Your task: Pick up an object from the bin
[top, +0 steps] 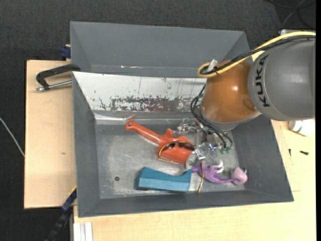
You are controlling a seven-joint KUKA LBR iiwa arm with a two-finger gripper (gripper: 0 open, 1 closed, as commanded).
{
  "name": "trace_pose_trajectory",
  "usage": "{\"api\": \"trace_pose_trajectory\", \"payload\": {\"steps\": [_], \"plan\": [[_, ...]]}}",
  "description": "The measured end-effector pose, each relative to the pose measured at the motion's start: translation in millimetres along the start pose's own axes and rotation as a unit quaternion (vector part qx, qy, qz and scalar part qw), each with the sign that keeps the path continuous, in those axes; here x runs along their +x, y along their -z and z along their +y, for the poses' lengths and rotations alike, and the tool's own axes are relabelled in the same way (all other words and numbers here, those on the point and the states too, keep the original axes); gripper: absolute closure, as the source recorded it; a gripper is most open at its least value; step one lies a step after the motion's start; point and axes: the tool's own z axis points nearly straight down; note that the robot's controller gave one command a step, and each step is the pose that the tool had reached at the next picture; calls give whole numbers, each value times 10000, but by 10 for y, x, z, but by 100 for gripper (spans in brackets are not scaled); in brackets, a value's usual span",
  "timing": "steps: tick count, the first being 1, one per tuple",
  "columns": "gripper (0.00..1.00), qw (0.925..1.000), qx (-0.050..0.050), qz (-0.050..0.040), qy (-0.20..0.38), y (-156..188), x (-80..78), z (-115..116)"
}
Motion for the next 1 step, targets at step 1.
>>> {"api": "trace_pose_trajectory", "payload": {"steps": [1], "plan": [[0, 9991, -17, -71, -420, -95, 185, -66]]}}
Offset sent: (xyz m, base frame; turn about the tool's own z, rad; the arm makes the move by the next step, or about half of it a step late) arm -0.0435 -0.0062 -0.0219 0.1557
